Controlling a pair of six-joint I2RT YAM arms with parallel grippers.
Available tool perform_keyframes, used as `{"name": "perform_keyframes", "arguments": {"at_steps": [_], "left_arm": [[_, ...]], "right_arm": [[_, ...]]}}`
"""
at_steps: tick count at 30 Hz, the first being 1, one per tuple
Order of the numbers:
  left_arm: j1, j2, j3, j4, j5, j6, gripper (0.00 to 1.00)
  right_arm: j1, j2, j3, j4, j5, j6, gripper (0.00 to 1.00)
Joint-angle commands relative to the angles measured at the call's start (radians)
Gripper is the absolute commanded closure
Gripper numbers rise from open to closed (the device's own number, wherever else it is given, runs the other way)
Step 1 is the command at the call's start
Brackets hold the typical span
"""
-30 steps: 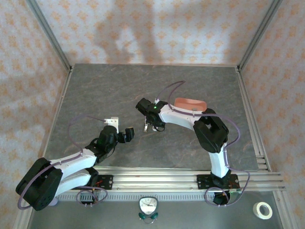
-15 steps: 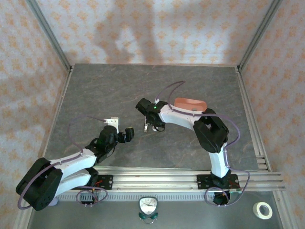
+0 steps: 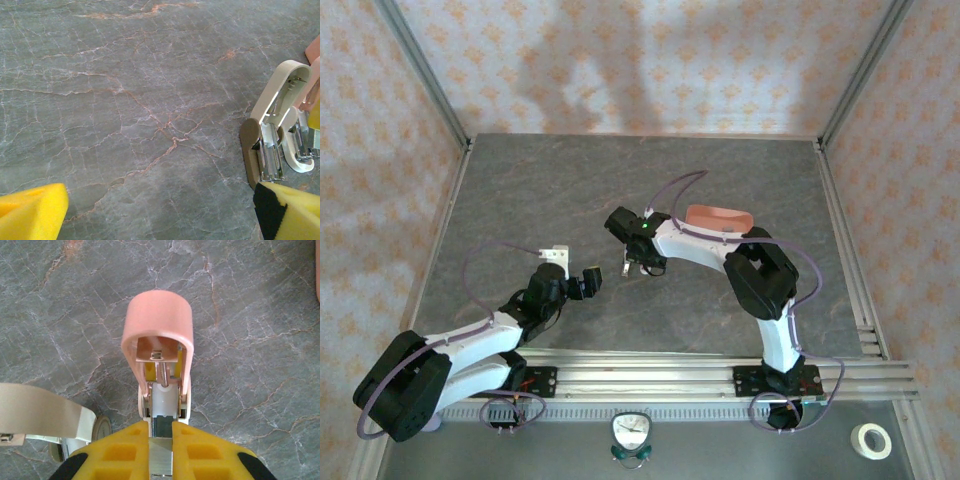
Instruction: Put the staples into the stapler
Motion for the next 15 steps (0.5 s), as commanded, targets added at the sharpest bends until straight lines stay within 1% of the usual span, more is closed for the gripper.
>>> {"name": "perform_keyframes", "arguments": {"at_steps": [1,15], "left_arm": [[0.011,-0.012,-0.009,0.024,-0.027,0.024,0.04],[0.010,-0.013,-0.011,0.024,-0.029,0.024,0.04]], "right_arm": [[0.004,0.028,-0.002,-0.033,0.019,-0.002,0.85],[0.006,0.040,-0.002,-0.047,0.013,-0.006,0.85]]}}
